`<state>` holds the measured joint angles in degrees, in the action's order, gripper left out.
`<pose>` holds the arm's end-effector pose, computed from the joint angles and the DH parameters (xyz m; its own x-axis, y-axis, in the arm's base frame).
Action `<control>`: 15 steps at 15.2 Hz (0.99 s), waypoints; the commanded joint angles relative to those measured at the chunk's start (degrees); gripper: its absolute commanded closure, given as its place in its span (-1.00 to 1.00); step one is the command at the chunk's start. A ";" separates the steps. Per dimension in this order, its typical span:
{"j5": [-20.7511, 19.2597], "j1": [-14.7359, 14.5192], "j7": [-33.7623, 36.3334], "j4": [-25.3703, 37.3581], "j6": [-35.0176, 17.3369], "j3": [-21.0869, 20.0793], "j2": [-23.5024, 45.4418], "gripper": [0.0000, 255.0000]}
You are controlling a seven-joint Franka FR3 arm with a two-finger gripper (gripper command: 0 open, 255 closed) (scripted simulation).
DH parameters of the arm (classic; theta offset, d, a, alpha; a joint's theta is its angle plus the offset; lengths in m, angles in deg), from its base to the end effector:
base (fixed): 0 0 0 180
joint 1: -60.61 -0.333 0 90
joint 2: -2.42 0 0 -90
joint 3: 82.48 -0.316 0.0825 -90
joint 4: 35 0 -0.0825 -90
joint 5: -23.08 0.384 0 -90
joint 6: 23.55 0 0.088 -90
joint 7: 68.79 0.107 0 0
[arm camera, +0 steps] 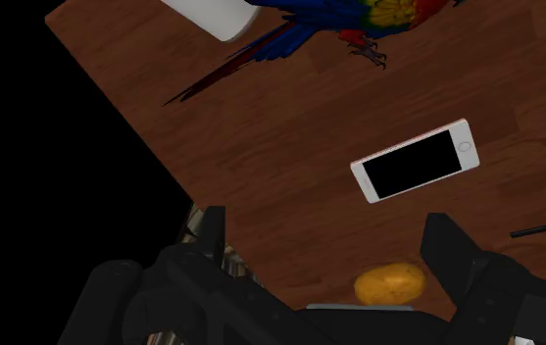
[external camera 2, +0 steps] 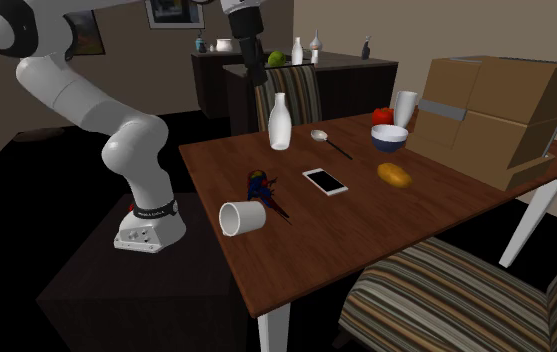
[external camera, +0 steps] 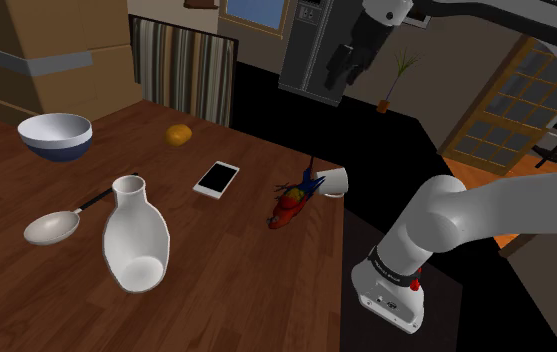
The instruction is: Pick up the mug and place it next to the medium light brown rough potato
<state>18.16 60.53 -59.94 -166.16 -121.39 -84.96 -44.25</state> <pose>0.3113 0.0115 0.6453 0.9640 -0.1042 0.2447 -0.1271 -0.9887 0.0800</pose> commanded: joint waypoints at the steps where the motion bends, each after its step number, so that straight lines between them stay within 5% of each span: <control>1: 0.00 0.00 0.00 0.00 0.00 0.00 0.00 -1.00; 8: -0.68 -2.80 -14.20 -16.84 -5.87 10.35 -12.29 -1.00; 15: -5.32 -2.07 -30.07 -29.28 -9.25 23.72 -21.07 -1.00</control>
<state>13.55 58.23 -87.55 -193.86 -130.60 -63.13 -63.92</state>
